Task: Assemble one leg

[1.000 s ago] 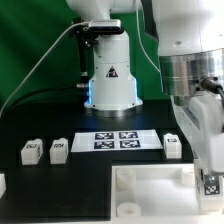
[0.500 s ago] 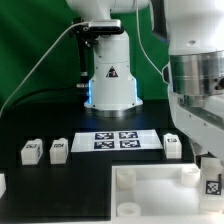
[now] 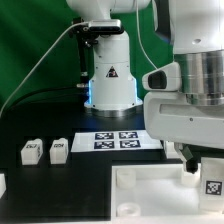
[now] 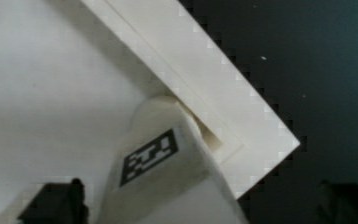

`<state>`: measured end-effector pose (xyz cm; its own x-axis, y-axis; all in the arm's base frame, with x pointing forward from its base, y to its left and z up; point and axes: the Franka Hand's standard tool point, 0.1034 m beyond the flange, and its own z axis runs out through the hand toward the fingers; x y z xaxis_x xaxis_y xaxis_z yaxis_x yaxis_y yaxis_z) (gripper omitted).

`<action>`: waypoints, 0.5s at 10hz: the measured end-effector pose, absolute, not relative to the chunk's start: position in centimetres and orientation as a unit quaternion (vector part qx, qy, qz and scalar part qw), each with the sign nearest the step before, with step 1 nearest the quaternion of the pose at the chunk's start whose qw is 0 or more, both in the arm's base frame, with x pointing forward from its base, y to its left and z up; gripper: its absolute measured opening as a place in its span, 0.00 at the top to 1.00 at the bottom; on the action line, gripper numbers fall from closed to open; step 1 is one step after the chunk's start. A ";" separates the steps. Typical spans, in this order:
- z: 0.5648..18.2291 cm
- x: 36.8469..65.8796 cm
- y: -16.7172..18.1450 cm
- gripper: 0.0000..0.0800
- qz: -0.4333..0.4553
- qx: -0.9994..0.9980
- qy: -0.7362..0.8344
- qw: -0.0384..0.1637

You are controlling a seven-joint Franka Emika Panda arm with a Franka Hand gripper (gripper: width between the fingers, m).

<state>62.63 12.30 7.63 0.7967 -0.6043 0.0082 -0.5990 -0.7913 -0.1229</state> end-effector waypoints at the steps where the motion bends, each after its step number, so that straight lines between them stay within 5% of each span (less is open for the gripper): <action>1: 7.8 62.9 12.1 0.19 -0.033 -0.975 0.213 0.045; 4: 7.3 62.8 11.8 0.19 -0.036 -0.994 0.093 0.036; 5: 7.3 62.8 11.8 0.31 -0.035 -0.993 0.105 0.036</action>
Offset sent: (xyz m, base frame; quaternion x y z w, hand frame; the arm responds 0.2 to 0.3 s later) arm 0.0000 0.0000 0.0000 0.0000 0.0000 0.0000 1.0000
